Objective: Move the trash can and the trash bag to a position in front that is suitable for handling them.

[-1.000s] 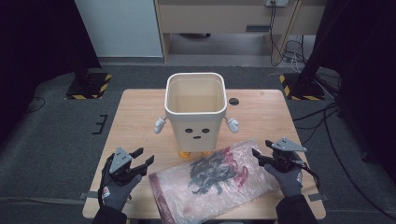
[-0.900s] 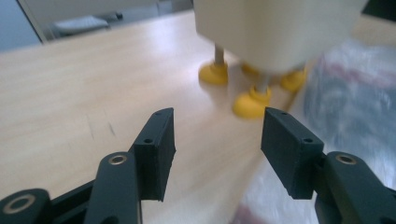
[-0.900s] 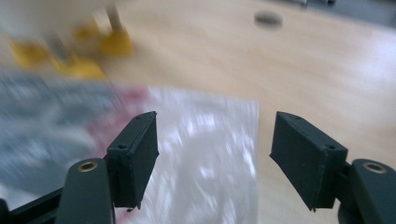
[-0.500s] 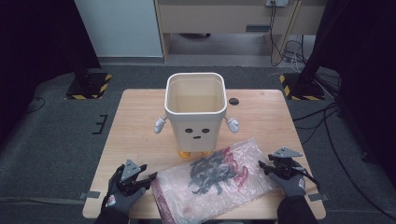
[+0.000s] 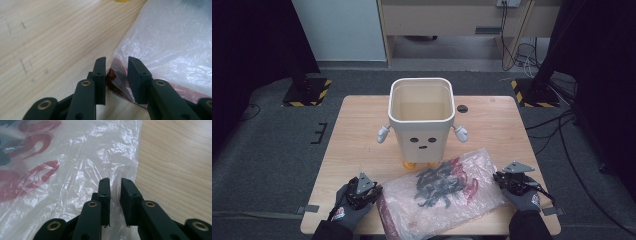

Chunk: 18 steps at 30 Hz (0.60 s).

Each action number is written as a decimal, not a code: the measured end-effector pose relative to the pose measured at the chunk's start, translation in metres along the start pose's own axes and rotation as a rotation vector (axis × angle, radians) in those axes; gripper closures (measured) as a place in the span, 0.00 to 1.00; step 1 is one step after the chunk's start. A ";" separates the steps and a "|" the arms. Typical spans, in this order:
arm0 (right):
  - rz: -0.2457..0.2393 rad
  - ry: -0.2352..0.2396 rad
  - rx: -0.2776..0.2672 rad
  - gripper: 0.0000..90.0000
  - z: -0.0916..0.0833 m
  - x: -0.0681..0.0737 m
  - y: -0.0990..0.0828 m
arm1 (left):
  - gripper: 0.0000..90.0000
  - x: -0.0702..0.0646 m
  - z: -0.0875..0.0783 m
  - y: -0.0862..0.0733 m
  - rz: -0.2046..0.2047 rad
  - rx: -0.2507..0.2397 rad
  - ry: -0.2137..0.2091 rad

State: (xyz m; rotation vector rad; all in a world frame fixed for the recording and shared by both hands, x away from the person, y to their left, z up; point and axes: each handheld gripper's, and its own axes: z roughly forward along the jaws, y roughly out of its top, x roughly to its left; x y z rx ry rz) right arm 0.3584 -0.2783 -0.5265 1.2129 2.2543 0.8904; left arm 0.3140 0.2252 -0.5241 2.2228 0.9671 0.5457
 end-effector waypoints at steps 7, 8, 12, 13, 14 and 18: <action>0.023 -0.036 0.002 0.89 -0.013 -0.008 -0.013 | 0.78 -0.001 0.020 0.018 0.051 -0.038 0.007; 0.019 -0.044 0.002 0.88 -0.015 -0.009 -0.015 | 0.77 -0.002 0.022 0.020 0.056 -0.044 -0.001; 0.056 -0.049 -0.032 0.77 -0.019 -0.012 -0.018 | 0.70 -0.005 0.017 0.021 0.060 -0.106 -0.035; 0.069 -0.046 -0.054 0.71 -0.020 -0.013 -0.017 | 0.69 -0.006 0.014 0.021 0.055 -0.123 -0.037; 0.089 -0.045 -0.068 0.65 -0.020 -0.013 -0.016 | 0.68 -0.005 0.011 0.021 0.050 -0.144 -0.040; 0.107 -0.048 -0.093 0.49 -0.018 -0.010 -0.014 | 0.59 0.001 -0.006 0.020 -0.010 -0.241 -0.026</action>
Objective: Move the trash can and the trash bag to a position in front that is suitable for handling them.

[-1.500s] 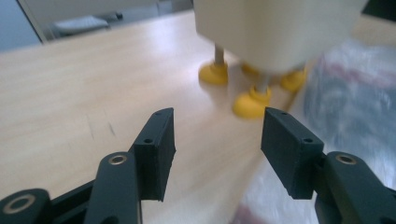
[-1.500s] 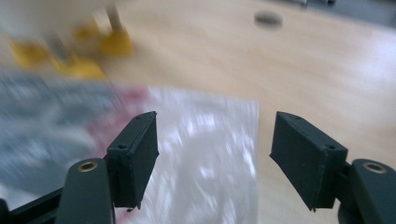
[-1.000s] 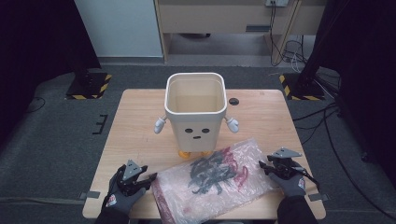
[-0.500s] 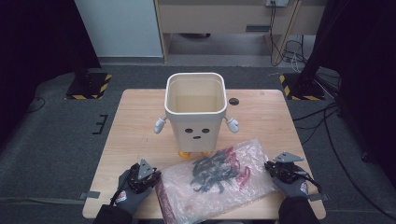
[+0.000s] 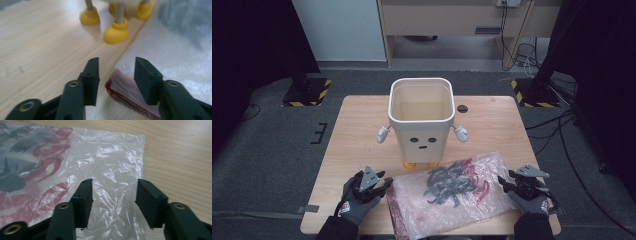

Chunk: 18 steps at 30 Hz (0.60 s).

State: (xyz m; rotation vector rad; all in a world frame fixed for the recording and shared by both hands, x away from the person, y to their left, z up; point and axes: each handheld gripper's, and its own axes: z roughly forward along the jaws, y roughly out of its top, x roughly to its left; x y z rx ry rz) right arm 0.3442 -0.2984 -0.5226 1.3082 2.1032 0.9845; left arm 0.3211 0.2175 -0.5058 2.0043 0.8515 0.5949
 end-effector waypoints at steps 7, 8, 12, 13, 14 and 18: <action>0.010 -0.013 -0.015 0.48 -0.003 0.000 0.002 | 0.50 0.020 -0.035 0.018 -0.092 -0.208 0.070; 0.014 -0.015 -0.015 0.47 -0.003 -0.001 0.002 | 0.49 0.022 -0.039 0.021 -0.102 -0.220 0.080; 0.014 0.016 -0.033 0.46 -0.005 -0.002 0.005 | 0.45 0.032 -0.052 0.033 -0.170 -0.239 0.095; 0.009 0.014 -0.030 0.45 -0.004 -0.002 0.005 | 0.43 0.034 -0.055 0.036 -0.186 -0.244 0.101; 0.013 0.032 -0.018 0.44 -0.003 -0.003 0.006 | 0.41 0.038 -0.059 0.041 -0.191 -0.262 0.111; 0.035 0.092 -0.015 0.45 -0.002 -0.006 0.009 | 0.41 0.046 -0.072 0.059 -0.175 -0.302 0.140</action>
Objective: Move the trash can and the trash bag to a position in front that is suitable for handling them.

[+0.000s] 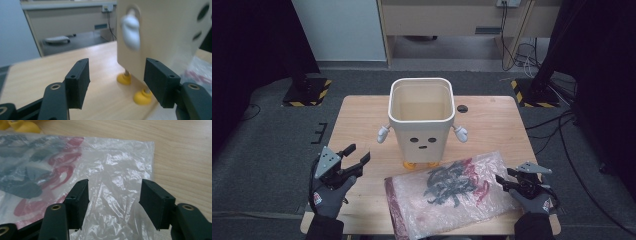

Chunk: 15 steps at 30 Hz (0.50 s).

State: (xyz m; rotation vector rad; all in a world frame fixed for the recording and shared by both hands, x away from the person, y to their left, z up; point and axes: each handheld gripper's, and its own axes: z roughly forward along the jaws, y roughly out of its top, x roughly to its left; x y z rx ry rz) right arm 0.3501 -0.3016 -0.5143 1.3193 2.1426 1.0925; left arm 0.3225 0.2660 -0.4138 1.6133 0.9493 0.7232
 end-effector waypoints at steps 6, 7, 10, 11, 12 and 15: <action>0.008 -0.006 -0.024 0.36 -0.004 0.000 0.003 | 0.37 0.007 -0.004 0.043 -0.004 -0.091 0.013; 0.015 -0.007 -0.017 0.34 -0.002 0.000 0.003 | 0.36 0.008 -0.004 0.049 0.002 -0.101 0.012; 0.017 -0.009 -0.015 0.34 -0.002 0.000 0.003 | 0.35 0.007 -0.002 0.065 0.018 -0.119 0.006; 0.017 -0.011 -0.016 0.34 -0.002 0.000 0.004 | 0.35 0.006 0.000 0.069 0.021 -0.123 0.005; 0.014 -0.014 -0.018 0.34 -0.002 0.000 0.004 | 0.35 0.006 0.001 0.072 0.024 -0.126 0.000; 0.008 -0.007 -0.017 0.34 -0.002 0.002 0.005 | 0.35 0.003 0.007 0.082 0.023 -0.138 -0.014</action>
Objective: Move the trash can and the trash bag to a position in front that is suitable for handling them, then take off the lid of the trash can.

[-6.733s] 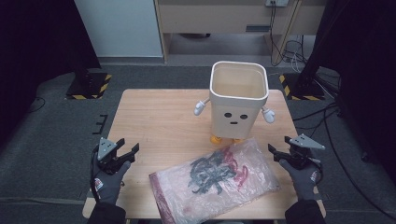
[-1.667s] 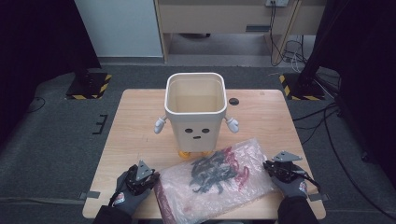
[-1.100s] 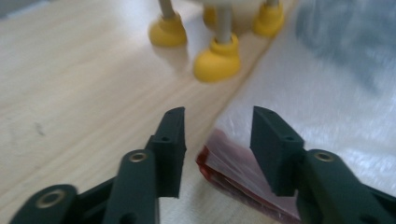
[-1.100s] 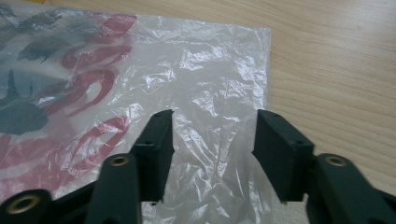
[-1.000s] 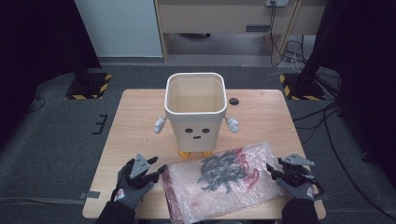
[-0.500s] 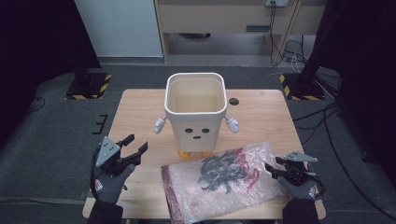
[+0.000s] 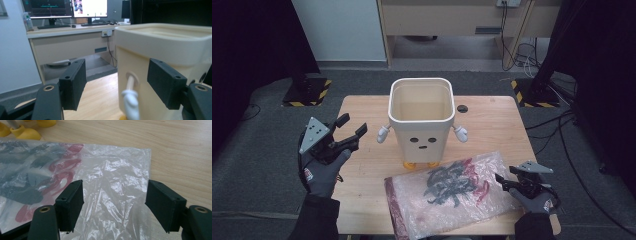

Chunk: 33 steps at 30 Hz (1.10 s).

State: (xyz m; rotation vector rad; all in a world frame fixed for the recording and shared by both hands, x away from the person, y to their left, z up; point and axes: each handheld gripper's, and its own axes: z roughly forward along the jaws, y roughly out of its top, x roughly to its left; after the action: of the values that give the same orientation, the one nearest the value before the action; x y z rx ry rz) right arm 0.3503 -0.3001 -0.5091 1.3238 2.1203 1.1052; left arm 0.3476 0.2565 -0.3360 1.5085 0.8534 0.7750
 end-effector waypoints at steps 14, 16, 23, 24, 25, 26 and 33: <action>0.002 -0.005 -0.002 0.30 0.004 0.003 -0.001 | 0.35 -0.007 0.049 0.042 0.053 -0.031 0.001; 0.004 -0.006 0.005 0.30 0.006 0.003 -0.001 | 0.35 -0.008 0.056 0.045 0.055 -0.032 0.002; 0.003 0.017 0.007 0.29 0.010 0.003 0.002 | 0.36 -0.015 0.082 0.056 0.078 -0.032 -0.013; 0.005 0.022 0.002 0.29 0.010 0.003 0.002 | 0.36 -0.016 0.086 0.057 0.083 -0.027 -0.012; 0.008 0.024 0.005 0.28 0.010 0.003 0.003 | 0.36 -0.016 0.089 0.057 0.081 -0.022 -0.012; 0.007 0.021 0.018 0.26 0.011 0.003 0.003 | 0.36 -0.017 0.093 0.058 0.078 -0.017 -0.014; 0.000 0.013 0.034 0.26 0.013 0.002 0.000 | 0.36 -0.017 0.112 0.063 0.073 0.007 -0.010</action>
State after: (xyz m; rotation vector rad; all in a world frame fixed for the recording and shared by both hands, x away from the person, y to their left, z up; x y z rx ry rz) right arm 0.3580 -0.2926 -0.5173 1.3347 2.1578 1.0855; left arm 0.4396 0.1817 -0.2847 1.5553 0.7975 0.8184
